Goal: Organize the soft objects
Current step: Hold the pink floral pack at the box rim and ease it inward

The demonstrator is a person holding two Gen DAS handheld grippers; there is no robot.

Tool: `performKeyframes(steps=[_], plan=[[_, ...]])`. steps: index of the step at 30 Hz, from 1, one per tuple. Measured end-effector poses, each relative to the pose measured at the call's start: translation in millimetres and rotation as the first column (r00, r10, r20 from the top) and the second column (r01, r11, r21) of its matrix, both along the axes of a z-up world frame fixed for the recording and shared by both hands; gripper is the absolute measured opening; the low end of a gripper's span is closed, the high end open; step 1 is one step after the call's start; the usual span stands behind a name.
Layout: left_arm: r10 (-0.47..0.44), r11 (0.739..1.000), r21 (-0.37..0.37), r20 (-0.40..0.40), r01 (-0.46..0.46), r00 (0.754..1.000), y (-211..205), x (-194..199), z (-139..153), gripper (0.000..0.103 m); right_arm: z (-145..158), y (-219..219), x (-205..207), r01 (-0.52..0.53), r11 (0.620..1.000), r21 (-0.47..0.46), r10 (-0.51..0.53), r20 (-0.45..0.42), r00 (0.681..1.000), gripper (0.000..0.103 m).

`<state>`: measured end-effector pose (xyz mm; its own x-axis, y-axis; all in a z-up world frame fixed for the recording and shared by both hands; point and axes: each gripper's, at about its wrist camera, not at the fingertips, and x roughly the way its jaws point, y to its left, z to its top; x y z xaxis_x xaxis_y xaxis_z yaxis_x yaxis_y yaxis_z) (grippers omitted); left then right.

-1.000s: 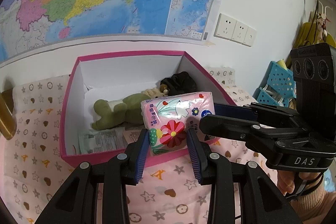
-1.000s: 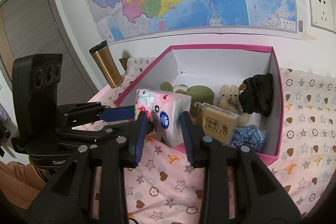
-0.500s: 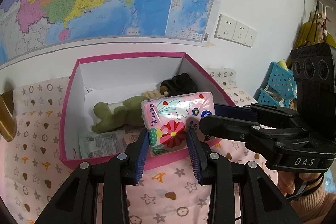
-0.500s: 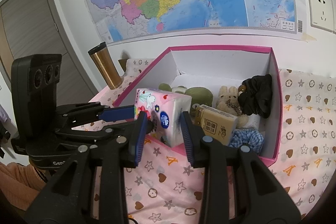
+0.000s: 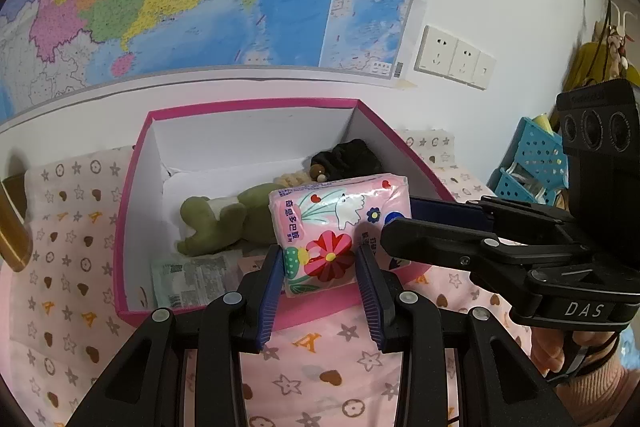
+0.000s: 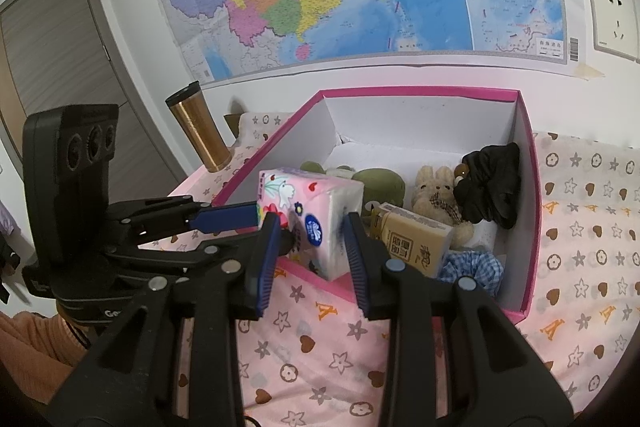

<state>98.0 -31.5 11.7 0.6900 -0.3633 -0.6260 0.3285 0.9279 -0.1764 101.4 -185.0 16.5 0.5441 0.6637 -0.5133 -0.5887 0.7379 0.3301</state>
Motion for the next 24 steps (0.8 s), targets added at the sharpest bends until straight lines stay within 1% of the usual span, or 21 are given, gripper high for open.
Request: performKeyframes(steps=[9, 24], plan=[[0.004, 1.0, 0.003, -0.009, -0.004, 1.0, 1, 8, -3, 0.036, -3, 3, 5, 0.004, 1.0, 0.007, -0.004, -0.015, 1.0, 0.036], [0.006, 1.0, -0.012, -0.031, -0.006, 1.0, 2, 18, -5, 0.036, -6, 3, 11, 0.018, 1.0, 0.016, -0.017, -0.027, 0.999, 0.036]])
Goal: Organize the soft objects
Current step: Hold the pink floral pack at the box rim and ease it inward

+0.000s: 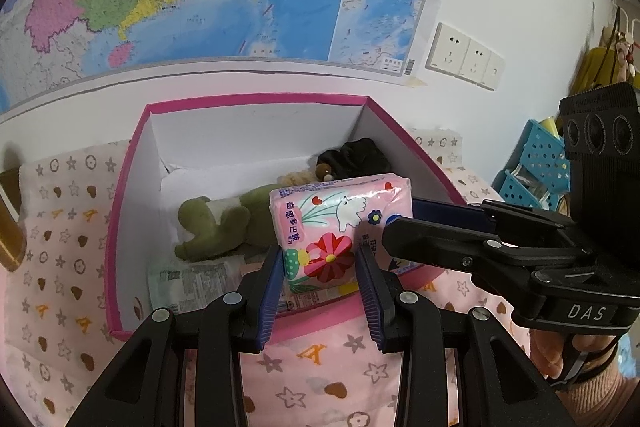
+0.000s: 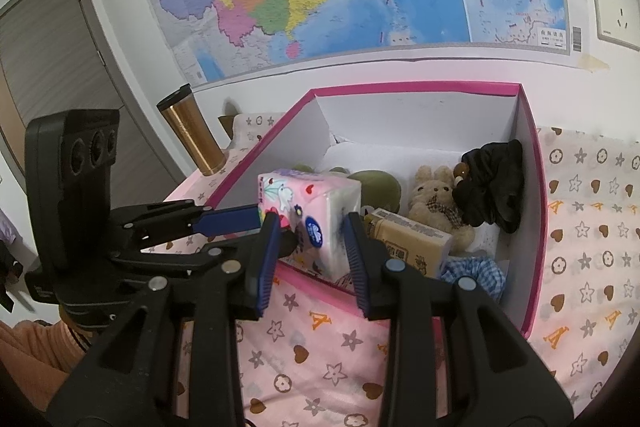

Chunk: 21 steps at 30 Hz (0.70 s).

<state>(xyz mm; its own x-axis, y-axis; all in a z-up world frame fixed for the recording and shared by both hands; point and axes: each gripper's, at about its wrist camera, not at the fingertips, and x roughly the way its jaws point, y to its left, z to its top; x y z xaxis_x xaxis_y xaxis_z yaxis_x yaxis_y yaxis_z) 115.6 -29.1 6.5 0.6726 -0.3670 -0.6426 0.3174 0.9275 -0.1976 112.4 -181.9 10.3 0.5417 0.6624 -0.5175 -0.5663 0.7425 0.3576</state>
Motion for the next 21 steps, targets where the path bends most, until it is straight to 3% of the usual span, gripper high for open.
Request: performKeyframes(steps=[21], plan=[[0.004, 1.0, -0.001, -0.028, -0.004, 1.0, 0, 13, -6, 0.036, -7, -2, 11, 0.017, 1.0, 0.014, -0.017, -0.035, 0.999, 0.036]])
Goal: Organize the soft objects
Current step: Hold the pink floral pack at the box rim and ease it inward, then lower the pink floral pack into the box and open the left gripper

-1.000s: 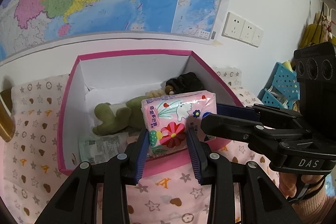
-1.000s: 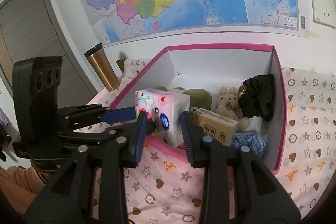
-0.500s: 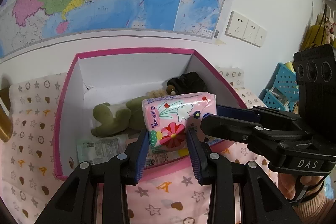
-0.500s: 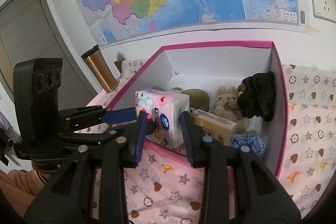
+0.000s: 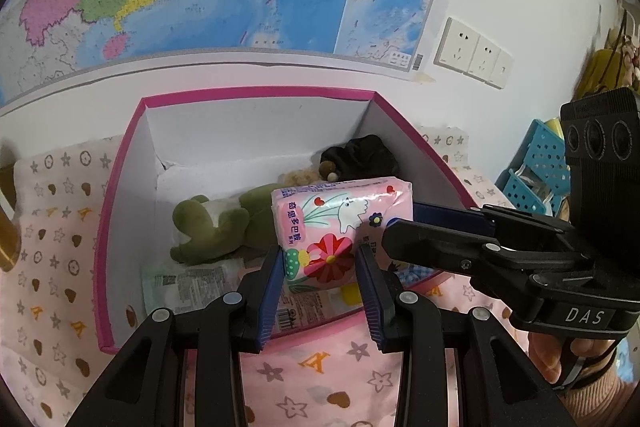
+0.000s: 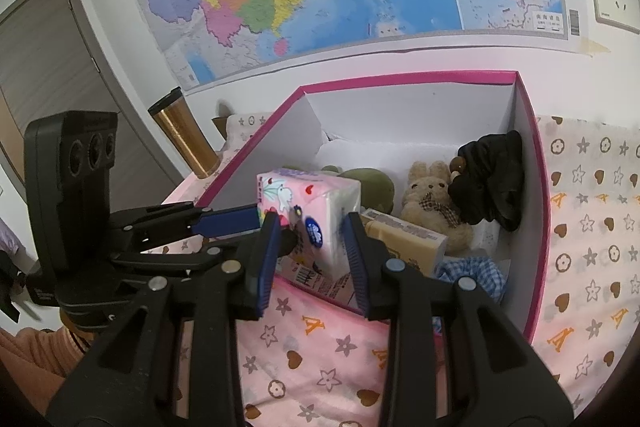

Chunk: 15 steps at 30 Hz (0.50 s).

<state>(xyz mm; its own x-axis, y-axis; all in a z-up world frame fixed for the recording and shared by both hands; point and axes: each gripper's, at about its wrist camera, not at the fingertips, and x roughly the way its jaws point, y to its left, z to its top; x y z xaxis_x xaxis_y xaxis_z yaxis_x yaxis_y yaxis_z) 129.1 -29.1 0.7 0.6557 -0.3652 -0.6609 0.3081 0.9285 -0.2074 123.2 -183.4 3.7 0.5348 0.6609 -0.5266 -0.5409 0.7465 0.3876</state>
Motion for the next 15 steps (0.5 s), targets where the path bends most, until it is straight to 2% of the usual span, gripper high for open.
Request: performKeyframes(steps=[15], plan=[[0.015, 1.0, 0.023, -0.027, -0.015, 1.0, 0, 15, -9, 0.037, -7, 7, 8, 0.011, 1.0, -0.029, -0.012, -0.026, 1.0, 0.036]])
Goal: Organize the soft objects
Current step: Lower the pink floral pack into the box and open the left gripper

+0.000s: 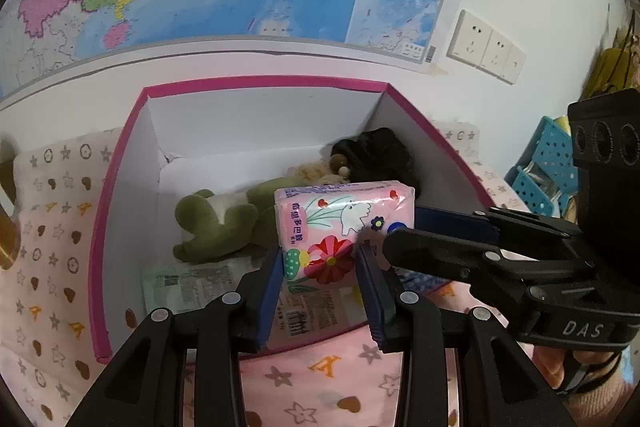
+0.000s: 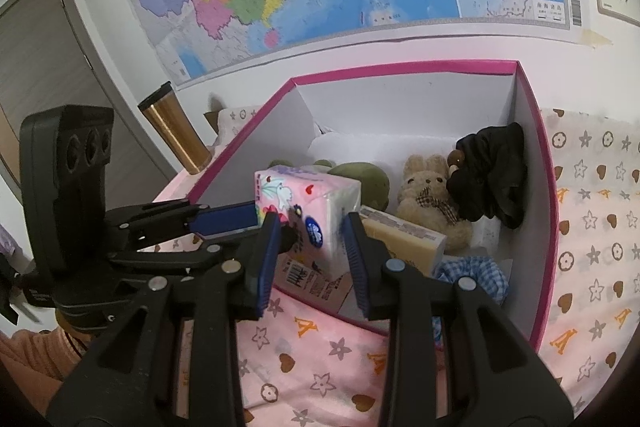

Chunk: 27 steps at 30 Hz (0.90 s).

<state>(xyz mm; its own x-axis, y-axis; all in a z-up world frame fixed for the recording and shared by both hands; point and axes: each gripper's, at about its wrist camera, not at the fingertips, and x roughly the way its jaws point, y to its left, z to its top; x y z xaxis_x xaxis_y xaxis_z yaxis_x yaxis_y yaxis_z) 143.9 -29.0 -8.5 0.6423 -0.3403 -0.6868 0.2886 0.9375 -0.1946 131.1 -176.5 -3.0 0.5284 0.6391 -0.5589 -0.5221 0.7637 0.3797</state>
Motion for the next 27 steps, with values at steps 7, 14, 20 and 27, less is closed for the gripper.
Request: performKeyframes(steps=[7, 14, 20, 27], plan=[[0.021, 1.0, 0.011, -0.009, -0.021, 1.0, 4, -4, -6, 0.054, -6, 3, -1, 0.01, 0.999, -0.036, -0.011, -0.008, 1.0, 0.037], [0.038, 0.999, 0.024, 0.073, -0.04, 0.997, 10, -35, 5, 0.072, 0, -2, -22, 0.018, 0.998, -0.052, -0.016, 0.034, 0.999, 0.05], [0.089, 0.995, 0.021, 0.182, -0.094, 0.979, 17, -77, 16, 0.098, 8, -2, -64, 0.066, 0.991, -0.116, -0.047, 0.158, 0.986, 0.083], [0.164, 0.984, 0.038, 0.206, -0.175, 0.965, 23, -108, 9, 0.103, -13, 2, -104, 0.171, 0.96, -0.224, -0.123, 0.213, 0.969, 0.099]])
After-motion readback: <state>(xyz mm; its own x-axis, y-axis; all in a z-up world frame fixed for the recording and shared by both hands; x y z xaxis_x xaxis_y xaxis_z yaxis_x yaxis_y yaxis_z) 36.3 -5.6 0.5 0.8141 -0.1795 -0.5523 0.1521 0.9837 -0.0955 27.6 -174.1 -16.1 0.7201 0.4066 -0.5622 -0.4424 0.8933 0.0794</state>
